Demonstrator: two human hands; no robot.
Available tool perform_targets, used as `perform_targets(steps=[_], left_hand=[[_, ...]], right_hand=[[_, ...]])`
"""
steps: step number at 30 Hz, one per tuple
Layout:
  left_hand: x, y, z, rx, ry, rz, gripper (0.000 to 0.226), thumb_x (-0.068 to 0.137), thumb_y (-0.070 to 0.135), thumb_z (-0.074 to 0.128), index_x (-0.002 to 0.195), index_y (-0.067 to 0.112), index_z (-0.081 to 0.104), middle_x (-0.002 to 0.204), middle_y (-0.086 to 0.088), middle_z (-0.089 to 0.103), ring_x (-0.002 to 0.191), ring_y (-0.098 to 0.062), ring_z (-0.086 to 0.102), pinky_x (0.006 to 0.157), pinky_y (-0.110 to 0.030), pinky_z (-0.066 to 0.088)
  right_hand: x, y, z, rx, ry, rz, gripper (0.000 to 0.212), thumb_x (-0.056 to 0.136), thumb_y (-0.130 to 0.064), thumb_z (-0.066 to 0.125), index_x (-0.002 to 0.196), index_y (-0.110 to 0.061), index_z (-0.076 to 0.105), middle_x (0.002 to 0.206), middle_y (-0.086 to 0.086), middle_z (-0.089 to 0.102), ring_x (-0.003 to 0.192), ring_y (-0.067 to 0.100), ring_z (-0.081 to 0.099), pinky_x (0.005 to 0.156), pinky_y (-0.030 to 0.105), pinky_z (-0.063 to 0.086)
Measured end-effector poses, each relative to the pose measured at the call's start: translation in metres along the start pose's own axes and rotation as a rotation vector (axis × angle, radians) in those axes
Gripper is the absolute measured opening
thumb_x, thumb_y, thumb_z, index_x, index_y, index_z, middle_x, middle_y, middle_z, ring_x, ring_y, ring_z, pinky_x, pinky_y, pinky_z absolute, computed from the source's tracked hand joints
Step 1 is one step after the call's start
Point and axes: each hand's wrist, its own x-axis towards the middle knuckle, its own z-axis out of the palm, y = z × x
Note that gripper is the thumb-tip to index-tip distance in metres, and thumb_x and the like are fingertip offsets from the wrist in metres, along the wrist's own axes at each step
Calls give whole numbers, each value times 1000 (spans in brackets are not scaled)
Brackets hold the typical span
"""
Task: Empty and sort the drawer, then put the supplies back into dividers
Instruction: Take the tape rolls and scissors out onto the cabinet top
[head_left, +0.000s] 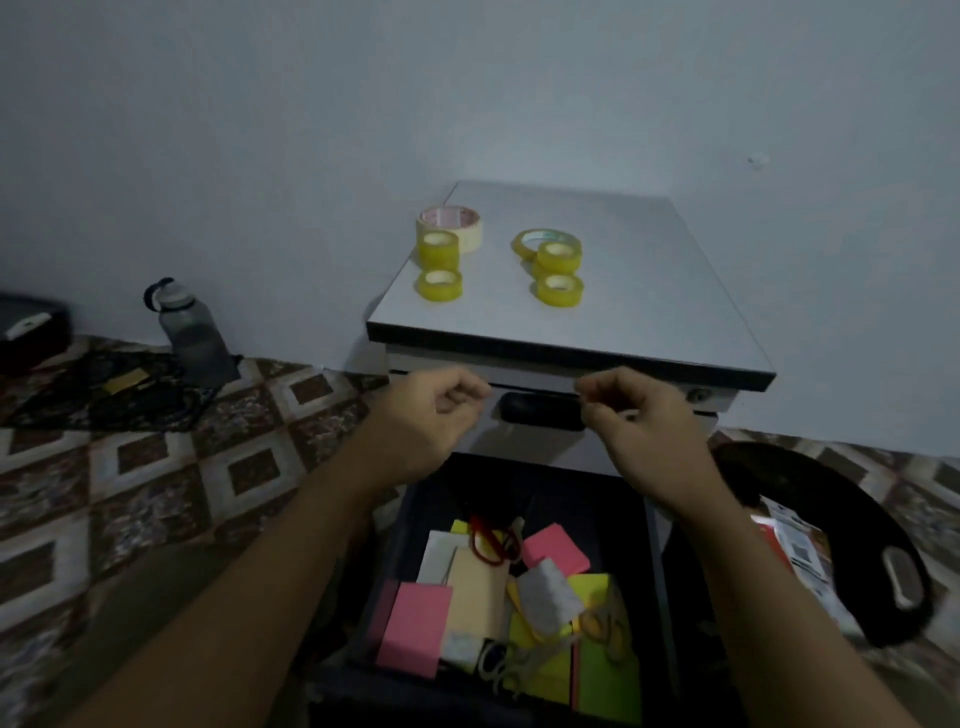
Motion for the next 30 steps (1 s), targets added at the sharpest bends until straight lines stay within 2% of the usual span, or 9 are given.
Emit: perform_targets(steps=[4, 8, 12, 15, 17, 21, 23, 25, 30], left_hand=[[-21, -47, 41, 75, -106, -173, 18, 98, 16, 58, 113, 18, 68, 94, 1, 68, 85, -19, 66, 75, -28, 54], [-32, -90, 76, 107, -203, -294, 23, 96, 18, 57, 116, 22, 67, 98, 6, 66, 79, -2, 59, 59, -10, 42], [-37, -119, 102, 135, -306, -367, 35, 96, 22, 59, 131, 24, 59, 117, 4, 56, 106, -12, 56, 74, -19, 43], [-36, -134, 119, 143, -303, -380, 44, 94, 19, 61, 137, 23, 55, 129, -5, 55, 113, -20, 57, 88, -30, 49], [-36, -143, 129, 186, -293, -380, 48, 92, 19, 62, 139, 27, 54, 130, -9, 52, 115, -26, 58, 94, -36, 51], [-35, -153, 146, 397, -346, -380, 60, 94, 35, 57, 150, 42, 35, 143, -8, 38, 135, -32, 35, 111, -34, 33], [-37, -154, 151, 481, -392, -390, 62, 95, 45, 52, 152, 47, 27, 148, -6, 29, 139, -32, 25, 115, -37, 27], [-38, -157, 153, 496, -366, -384, 58, 94, 47, 52, 149, 49, 33, 148, -3, 27, 137, -30, 25, 113, -37, 29], [-44, -166, 152, 448, -224, -308, 43, 90, 34, 61, 131, 45, 54, 138, 1, 38, 127, -25, 34, 106, -32, 35]], right_hand=[[-32, 42, 24, 19, -76, 139, 17, 91, -10, 62, 99, -20, 72, 91, -8, 71, 88, 10, 66, 79, 30, 54], [-52, 91, 48, -30, -158, 281, 18, 90, -11, 61, 103, -19, 71, 101, -5, 71, 93, 13, 66, 77, 25, 49], [-78, 130, 65, -72, -274, 403, 19, 90, -11, 60, 104, -21, 68, 103, -2, 69, 96, 20, 65, 83, 39, 54], [-95, 147, 70, -158, -300, 495, 32, 87, -12, 63, 119, -15, 66, 115, 6, 67, 103, 25, 63, 83, 31, 51], [-103, 158, 73, -299, -295, 519, 40, 83, -16, 65, 123, -15, 64, 117, 11, 61, 107, 31, 61, 86, 33, 50], [-119, 169, 88, -531, -350, 517, 53, 82, -26, 58, 134, -24, 50, 130, 7, 49, 117, 31, 47, 97, 35, 37], [-123, 169, 94, -602, -356, 517, 53, 86, -28, 54, 138, -24, 42, 136, 6, 43, 122, 29, 41, 103, 36, 30], [-125, 169, 99, -674, -375, 519, 53, 88, -29, 52, 139, -24, 39, 138, 5, 41, 124, 30, 41, 105, 36, 27], [-130, 178, 107, -634, -287, 530, 50, 80, -19, 55, 130, -25, 54, 127, 4, 53, 115, 31, 49, 97, 37, 35]])
